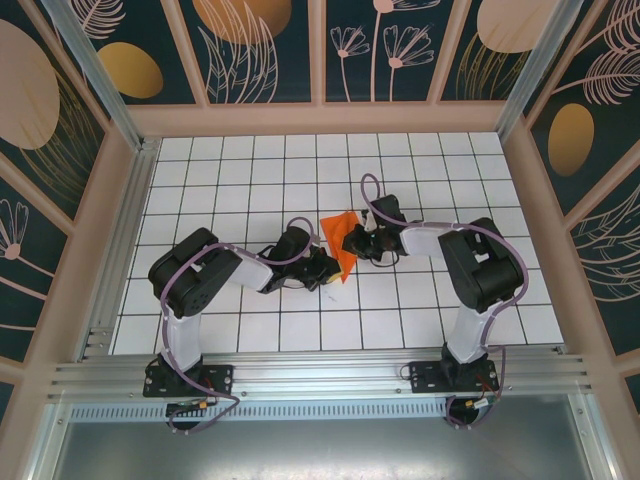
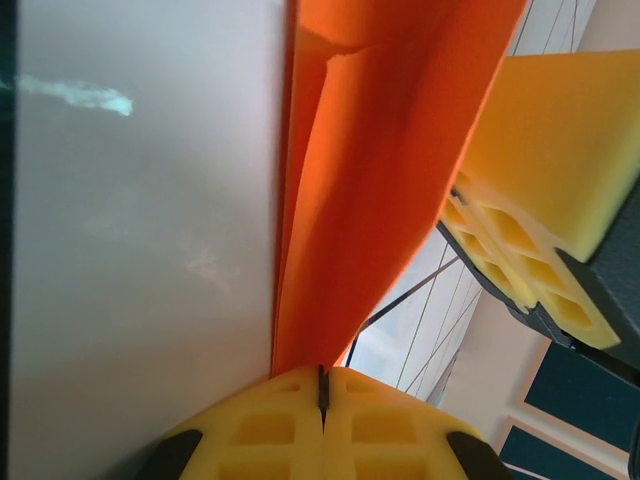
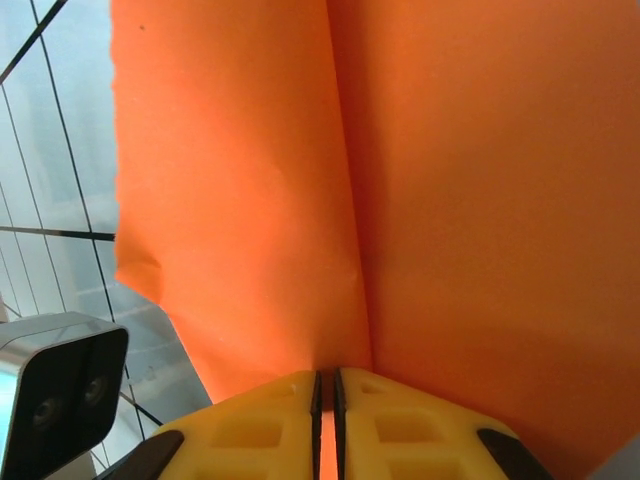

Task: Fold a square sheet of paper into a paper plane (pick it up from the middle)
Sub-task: Fourth fold the wing at the center of the table.

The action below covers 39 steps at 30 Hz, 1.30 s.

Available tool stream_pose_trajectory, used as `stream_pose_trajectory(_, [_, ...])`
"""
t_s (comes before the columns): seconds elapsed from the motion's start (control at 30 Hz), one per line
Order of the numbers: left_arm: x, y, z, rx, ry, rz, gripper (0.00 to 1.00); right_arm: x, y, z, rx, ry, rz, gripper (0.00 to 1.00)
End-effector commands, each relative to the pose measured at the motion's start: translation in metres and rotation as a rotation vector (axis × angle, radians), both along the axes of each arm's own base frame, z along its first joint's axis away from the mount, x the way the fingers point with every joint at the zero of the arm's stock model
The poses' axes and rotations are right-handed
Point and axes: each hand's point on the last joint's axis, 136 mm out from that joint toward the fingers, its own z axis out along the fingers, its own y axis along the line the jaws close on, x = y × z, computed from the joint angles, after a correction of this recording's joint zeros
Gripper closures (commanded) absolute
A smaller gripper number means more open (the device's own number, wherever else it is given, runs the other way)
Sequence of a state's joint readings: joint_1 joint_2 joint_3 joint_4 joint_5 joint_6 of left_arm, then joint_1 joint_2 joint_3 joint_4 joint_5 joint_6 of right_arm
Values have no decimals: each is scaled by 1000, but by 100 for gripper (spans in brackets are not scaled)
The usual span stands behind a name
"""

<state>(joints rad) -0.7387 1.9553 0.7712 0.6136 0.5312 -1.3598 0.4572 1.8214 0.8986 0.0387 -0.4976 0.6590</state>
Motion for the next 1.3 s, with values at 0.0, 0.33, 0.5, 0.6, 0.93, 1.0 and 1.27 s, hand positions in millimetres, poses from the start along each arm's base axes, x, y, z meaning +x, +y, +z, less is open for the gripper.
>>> stream_pose_trajectory(0.0, [-8,10,-25,75,69,17,98,2,5,-1,-10,-16,31,85])
stream_pose_trajectory(0.33, [39,32,25,52,-106,95,70,5,4,-4,-44,-21,34,83])
stream_pose_trajectory(0.5, [69,44,24,94,-190,110,68,6,3,-5,-51,-20,34,83])
stream_pose_trajectory(0.6, [85,36,30,114,-254,70,64,6,3,-5,-56,-21,34,83])
stream_pose_trajectory(0.93, [104,27,18,215,-292,-14,61,7,4,-5,-61,-15,33,83])
stream_pose_trajectory(1.0, [102,24,16,204,-289,-33,61,8,4,-4,-60,-18,33,83])
stream_pose_trajectory(1.27, [97,26,12,235,-301,-84,60,10,6,-3,-63,-17,33,84])
